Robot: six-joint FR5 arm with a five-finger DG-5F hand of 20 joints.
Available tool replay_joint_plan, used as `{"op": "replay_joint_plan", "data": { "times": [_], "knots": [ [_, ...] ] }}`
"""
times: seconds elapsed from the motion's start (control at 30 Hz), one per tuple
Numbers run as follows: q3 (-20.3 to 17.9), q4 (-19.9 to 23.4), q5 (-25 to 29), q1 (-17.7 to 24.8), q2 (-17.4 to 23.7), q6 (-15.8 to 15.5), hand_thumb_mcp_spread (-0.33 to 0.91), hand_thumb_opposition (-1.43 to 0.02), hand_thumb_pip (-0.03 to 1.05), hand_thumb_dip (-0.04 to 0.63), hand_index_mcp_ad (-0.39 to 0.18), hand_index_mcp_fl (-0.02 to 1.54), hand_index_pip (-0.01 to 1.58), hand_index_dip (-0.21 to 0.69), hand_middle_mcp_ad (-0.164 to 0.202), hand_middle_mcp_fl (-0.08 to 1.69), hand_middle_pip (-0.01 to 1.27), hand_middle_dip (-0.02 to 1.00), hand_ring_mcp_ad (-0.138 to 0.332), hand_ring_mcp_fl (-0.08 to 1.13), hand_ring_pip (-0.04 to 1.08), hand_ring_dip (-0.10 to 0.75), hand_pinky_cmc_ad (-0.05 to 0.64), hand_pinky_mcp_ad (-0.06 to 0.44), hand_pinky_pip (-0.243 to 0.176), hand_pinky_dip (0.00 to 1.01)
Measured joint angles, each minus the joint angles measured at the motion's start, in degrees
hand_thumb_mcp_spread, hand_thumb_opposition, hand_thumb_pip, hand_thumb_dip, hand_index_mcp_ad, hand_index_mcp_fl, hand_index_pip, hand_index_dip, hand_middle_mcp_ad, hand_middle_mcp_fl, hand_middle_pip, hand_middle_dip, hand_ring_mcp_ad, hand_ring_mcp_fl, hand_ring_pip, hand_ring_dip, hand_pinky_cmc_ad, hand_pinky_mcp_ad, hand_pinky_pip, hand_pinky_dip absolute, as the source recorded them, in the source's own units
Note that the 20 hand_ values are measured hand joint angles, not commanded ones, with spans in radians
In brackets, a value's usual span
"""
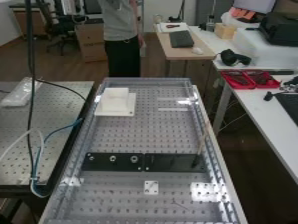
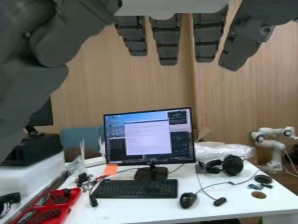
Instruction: Grab the bearing and place it in the white container
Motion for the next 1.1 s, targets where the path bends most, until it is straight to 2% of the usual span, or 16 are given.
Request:
{"op": "replay_joint_plan", "data": {
  "times": [1.1],
  "knots": [
    [0.1,-0.2,0.1,0.1,0.2,0.0,0.20,-0.71,0.20,0.019,0.019,0.01,0.07,0.061,0.140,0.00,0.13,0.09,0.250,0.03,0.09,-0.030,0.443,0.265,-0.126,0.12]
  ]
}}
